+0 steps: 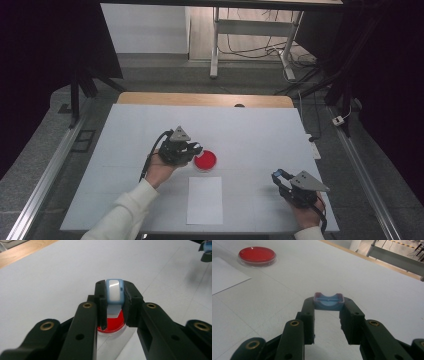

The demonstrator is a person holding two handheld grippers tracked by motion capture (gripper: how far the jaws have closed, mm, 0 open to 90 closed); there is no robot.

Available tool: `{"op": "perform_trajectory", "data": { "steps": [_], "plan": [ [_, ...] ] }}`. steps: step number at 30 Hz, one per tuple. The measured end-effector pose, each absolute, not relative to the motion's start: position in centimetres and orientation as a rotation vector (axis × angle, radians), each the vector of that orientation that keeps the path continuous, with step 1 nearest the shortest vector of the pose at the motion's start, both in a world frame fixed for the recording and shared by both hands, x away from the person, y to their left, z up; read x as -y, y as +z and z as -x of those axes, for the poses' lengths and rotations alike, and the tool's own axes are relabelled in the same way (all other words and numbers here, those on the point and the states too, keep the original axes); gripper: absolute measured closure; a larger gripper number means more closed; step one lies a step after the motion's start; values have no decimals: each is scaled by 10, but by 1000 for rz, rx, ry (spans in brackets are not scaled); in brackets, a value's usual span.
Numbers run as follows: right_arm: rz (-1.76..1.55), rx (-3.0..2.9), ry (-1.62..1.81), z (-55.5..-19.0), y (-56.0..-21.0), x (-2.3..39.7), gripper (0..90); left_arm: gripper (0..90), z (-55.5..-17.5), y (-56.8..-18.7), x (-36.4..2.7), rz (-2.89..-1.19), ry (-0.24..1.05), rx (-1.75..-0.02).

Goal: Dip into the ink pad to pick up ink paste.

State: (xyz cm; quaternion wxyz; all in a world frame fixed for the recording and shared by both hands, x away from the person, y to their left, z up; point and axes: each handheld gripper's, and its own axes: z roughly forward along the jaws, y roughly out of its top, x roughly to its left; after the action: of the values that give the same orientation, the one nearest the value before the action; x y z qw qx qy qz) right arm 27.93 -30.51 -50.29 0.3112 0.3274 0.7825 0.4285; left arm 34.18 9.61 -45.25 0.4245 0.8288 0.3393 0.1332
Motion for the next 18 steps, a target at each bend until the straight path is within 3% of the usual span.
{"op": "perform_trajectory", "data": {
  "steps": [18],
  "plan": [
    [-863, -2062, 1130, -279, -503, 305, 653, 753, -321, -441, -104, -2057, 297, -773]
  ]
}}
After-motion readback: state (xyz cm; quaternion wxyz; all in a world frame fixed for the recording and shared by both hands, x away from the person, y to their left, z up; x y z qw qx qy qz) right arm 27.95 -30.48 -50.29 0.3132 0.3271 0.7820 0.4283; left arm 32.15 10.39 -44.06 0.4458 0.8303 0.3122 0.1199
